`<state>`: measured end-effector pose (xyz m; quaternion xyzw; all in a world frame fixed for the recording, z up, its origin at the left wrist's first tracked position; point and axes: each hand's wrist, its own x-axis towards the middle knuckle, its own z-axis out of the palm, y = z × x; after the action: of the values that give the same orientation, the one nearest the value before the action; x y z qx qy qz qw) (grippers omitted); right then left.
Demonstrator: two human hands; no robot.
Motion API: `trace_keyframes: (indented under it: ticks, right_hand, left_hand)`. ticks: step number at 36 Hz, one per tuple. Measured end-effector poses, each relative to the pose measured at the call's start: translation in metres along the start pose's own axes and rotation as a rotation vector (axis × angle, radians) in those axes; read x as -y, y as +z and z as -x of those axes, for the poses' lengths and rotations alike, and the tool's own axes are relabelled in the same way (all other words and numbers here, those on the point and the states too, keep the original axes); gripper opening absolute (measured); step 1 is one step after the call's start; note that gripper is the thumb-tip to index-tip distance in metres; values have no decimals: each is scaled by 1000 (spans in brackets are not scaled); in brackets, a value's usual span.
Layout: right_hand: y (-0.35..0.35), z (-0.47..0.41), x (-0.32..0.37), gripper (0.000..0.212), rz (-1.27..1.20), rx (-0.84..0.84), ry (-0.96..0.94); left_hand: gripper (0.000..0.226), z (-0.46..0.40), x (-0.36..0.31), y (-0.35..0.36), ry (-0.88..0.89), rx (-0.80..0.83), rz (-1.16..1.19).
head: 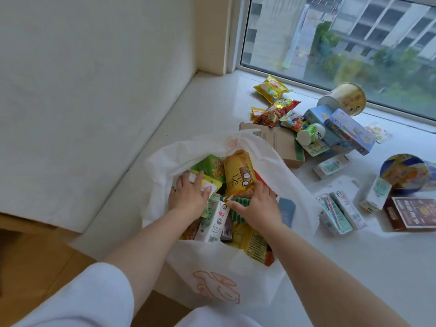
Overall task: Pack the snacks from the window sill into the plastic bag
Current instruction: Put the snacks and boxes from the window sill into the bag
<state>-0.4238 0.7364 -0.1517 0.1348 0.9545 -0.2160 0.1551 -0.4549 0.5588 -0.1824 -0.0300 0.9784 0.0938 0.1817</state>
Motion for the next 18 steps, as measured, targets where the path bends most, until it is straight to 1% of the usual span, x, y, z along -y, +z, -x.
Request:
trace_keyframes:
  ticks: [3,5,7,10,14,18]
  right_hand:
    - [9,9,0,98,120,-14,-64]
    - [8,11,-1,94,135,-13,-79]
    - [2,11,-2,88,141,-19,-88]
    - [-9,11,0,74,128,-89,-132]
    - [-28,10,-12,51,-16,-235,-160]
    - [-48,11,-48,32,-167,-426,-211]
  left_hand:
    - [60,2,1,0,12,16,-4]
    - [59,3,-3,-3,12,32,-30]
    - [56,4,-13,-10,49,28,-60]
    - [49,6,-34,-23,146,-92,-12]
    - [41,9,-69,-42,292,-306,74]
    - [36,14,-117,-56,427,-393,139]
